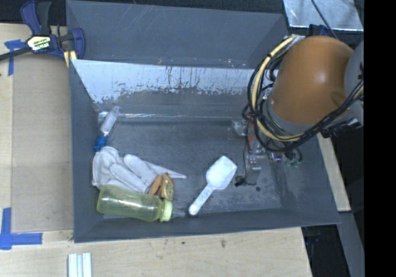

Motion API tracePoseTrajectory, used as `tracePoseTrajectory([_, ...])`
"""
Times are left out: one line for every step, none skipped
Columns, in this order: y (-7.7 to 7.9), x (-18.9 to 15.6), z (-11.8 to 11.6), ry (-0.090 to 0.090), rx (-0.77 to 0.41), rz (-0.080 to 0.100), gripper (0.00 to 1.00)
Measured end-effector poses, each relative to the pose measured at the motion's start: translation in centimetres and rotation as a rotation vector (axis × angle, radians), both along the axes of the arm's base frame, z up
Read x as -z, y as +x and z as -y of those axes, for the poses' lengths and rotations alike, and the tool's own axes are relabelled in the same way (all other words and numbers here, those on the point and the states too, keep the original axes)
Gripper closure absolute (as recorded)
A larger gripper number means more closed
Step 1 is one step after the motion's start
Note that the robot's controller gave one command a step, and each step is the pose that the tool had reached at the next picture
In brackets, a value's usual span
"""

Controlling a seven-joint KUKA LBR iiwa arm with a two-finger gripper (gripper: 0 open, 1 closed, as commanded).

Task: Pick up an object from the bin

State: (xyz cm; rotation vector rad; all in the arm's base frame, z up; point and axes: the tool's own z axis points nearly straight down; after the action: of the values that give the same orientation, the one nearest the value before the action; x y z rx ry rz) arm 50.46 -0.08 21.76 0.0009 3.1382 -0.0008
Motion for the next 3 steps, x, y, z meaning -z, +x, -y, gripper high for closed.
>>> tracePoseTrajectory([0.4, 4.6, -0.1, 0.0, -0.017, 0.007, 0.0])
tracePoseTrajectory([0.2, 9.1, 0.1, 0.0, -0.118, 0.001, 0.0])
tracePoseTrajectory([-0.1, 12.2, -0.5, -0.001, -0.356, -0.003, 0.0])
